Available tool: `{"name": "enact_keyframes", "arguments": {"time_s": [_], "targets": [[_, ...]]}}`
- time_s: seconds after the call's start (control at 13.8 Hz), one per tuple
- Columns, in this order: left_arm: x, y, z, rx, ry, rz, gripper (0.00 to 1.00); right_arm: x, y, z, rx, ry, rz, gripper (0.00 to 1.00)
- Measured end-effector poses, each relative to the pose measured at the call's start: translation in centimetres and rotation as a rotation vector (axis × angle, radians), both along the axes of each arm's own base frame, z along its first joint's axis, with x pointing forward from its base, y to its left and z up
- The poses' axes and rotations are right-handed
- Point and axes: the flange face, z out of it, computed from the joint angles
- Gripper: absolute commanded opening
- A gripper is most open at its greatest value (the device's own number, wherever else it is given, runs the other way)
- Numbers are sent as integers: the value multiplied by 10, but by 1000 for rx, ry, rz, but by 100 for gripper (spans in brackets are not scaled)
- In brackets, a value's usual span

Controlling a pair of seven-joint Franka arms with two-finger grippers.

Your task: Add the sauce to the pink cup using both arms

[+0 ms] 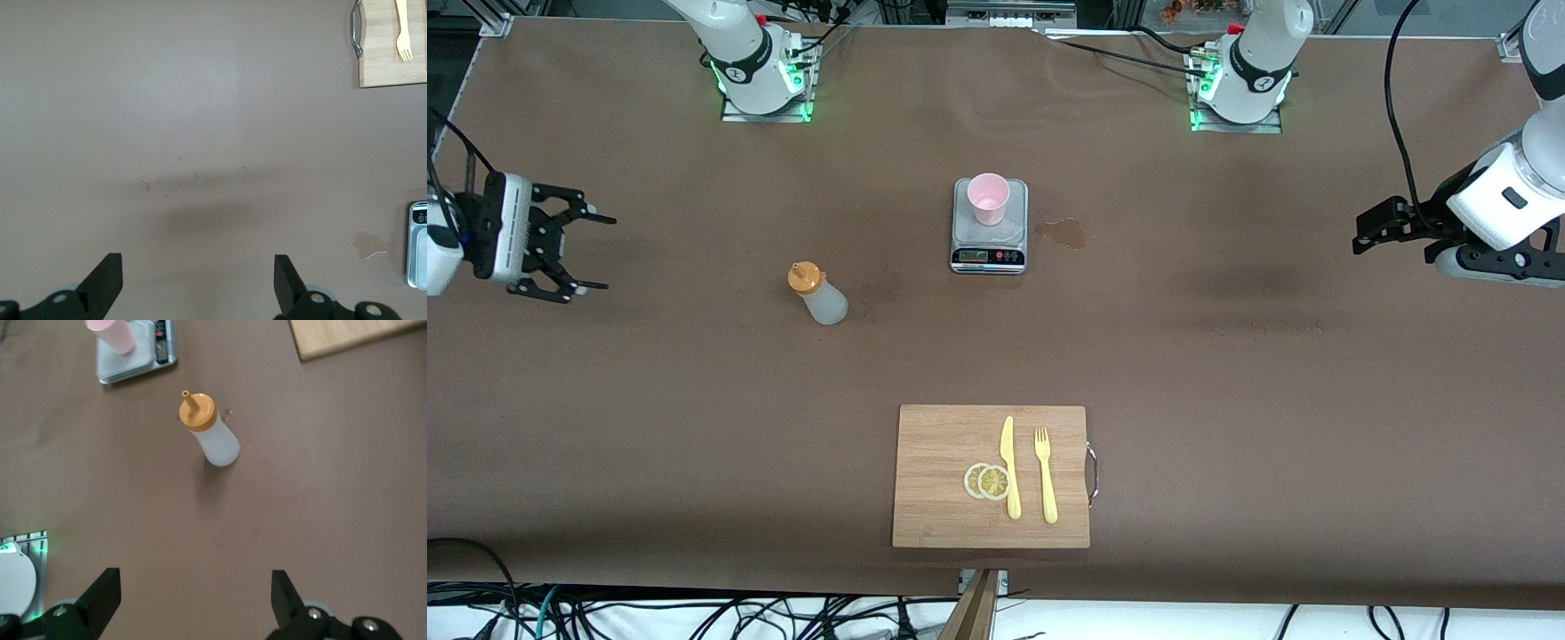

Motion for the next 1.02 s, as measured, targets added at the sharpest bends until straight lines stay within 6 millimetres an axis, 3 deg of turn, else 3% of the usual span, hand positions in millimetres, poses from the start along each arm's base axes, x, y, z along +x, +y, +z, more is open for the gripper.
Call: {"name": "enact_keyframes", "arguments": {"time_s": [0.29, 0.73, 1.02], "targets": [[0, 0, 0, 0, 0, 0, 100, -22, 32, 53, -232, 49, -334, 100], [0, 0, 0, 0, 0, 0, 100, -37, 87, 94, -428, 38, -778, 100], [0, 0, 0, 0, 0, 0, 100, -34, 84, 103, -420, 0, -853, 100]]}}
